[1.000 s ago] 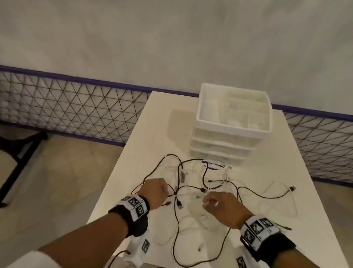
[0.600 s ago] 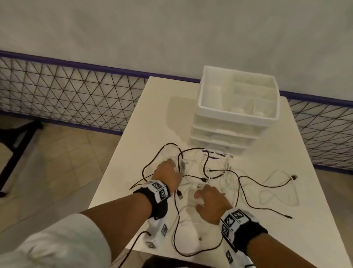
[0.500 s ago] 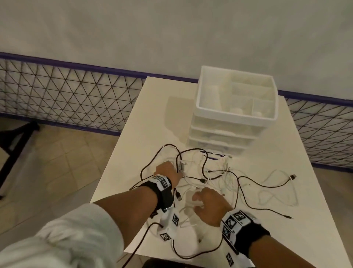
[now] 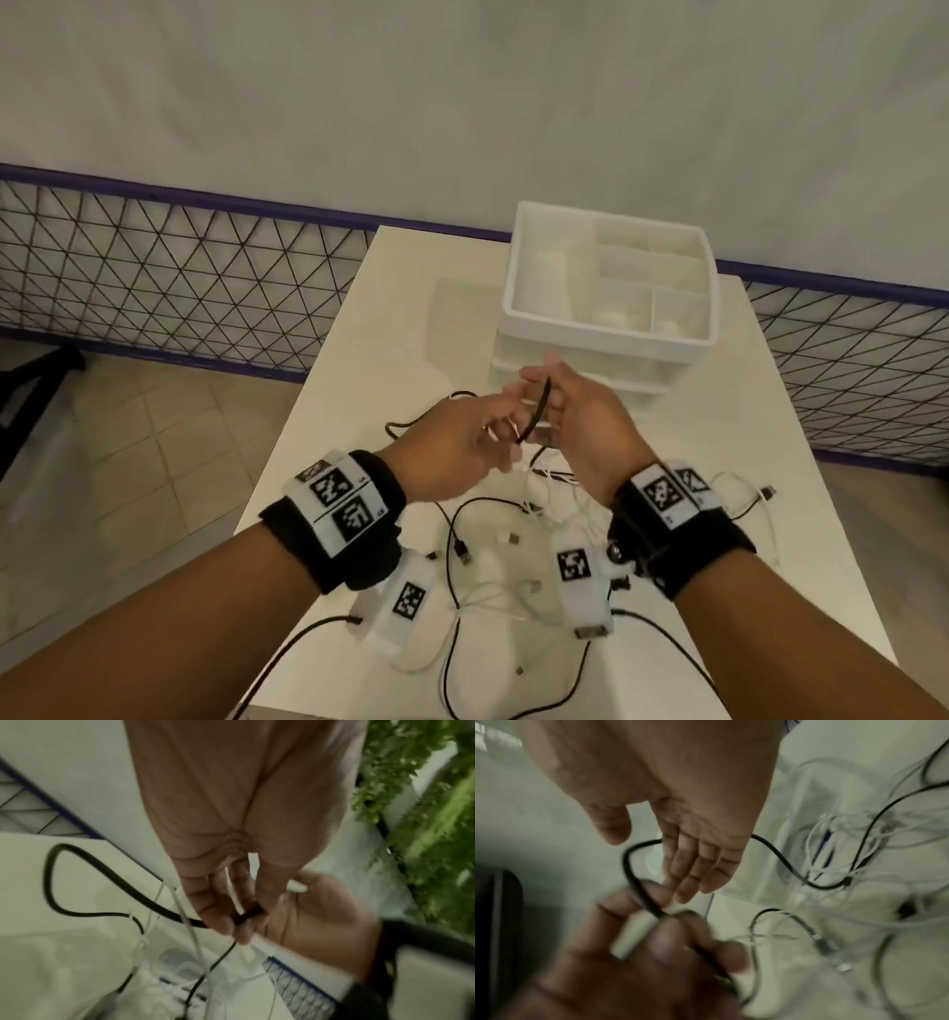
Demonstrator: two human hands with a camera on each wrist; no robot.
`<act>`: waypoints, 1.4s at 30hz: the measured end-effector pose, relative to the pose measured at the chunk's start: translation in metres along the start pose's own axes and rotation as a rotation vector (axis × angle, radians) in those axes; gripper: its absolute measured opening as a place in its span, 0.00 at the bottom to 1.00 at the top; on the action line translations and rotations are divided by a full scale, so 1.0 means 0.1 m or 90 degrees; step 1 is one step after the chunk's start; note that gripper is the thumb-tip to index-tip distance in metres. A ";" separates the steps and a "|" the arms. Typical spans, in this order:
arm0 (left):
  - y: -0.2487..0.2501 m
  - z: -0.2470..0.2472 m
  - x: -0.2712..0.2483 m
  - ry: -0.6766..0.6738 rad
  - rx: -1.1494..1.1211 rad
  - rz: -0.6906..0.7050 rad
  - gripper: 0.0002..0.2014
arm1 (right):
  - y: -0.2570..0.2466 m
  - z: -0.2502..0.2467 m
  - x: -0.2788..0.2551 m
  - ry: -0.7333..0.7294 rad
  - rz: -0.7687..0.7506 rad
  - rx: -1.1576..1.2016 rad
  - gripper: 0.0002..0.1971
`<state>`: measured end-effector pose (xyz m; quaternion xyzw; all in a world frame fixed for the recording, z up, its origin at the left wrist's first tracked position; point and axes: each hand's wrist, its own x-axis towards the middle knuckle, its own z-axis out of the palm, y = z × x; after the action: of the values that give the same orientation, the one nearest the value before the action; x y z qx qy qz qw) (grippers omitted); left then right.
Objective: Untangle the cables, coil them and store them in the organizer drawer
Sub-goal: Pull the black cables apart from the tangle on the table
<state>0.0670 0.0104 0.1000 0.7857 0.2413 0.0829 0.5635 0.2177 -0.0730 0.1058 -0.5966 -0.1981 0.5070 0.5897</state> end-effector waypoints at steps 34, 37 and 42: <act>0.68 0.09 0.21 -0.136 0.051 0.090 0.21 | -1.39 -0.37 -1.14 -0.033 -0.396 -0.088 0.13; 0.51 0.34 0.27 -0.080 0.066 0.048 0.07 | -1.51 -0.39 -1.11 0.035 -0.435 -0.025 0.13; 0.21 0.16 0.27 0.007 0.260 -0.104 0.13 | -1.27 -0.93 -0.89 0.338 -0.309 0.003 0.15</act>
<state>0.1032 0.0049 0.1100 0.8610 0.3189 -0.0095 0.3961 0.3050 -0.1656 0.2342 -0.6419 -0.1730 0.1800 0.7250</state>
